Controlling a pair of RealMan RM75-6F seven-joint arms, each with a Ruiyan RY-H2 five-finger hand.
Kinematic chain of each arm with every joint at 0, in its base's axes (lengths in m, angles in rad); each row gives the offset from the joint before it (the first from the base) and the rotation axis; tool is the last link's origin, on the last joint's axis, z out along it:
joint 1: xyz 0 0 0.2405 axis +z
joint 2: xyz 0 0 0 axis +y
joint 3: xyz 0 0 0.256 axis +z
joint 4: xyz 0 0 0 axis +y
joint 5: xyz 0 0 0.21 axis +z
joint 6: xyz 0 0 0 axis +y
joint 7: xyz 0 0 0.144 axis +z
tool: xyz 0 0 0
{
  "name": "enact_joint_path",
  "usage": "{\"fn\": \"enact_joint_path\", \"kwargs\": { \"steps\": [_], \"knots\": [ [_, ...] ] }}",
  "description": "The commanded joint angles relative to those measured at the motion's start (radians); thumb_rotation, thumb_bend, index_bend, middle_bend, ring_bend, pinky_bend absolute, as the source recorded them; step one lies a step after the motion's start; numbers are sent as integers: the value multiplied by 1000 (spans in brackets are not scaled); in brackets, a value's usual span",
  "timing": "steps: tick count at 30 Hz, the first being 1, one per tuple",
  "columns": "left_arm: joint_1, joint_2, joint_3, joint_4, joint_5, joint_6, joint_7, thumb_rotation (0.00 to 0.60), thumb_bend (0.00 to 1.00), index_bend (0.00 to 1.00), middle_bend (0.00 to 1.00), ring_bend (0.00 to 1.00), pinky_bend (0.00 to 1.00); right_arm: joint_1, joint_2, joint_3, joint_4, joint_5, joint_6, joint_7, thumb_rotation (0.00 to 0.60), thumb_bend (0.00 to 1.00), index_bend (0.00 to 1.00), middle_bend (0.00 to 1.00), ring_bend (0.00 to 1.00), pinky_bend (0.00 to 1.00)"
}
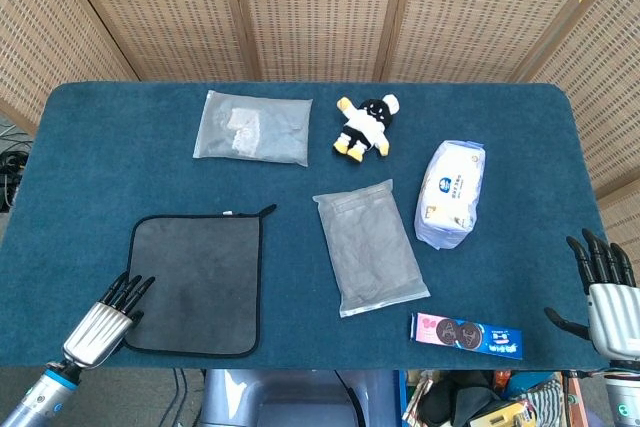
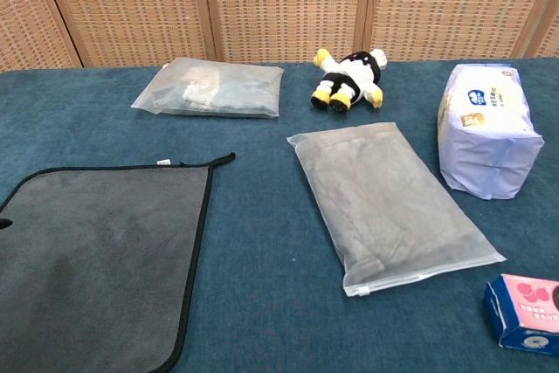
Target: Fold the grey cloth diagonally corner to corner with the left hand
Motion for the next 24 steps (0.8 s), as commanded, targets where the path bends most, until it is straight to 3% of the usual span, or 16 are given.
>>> {"fn": "enact_joint_path", "kwargs": {
  "steps": [1, 24],
  "knots": [
    [-12, 9, -12, -13, -6, -2, 3, 600, 364, 575, 0, 0, 0, 1, -1, 0, 0, 1, -3, -1, 600, 0, 0, 0, 0, 0],
    [-218, 33, -176, -207, -79, -158, 140, 600, 364, 595, 0, 0, 0, 6, -3, -2, 11, 2, -17, 20, 600, 0, 0, 0, 0, 0]
  ]
}}
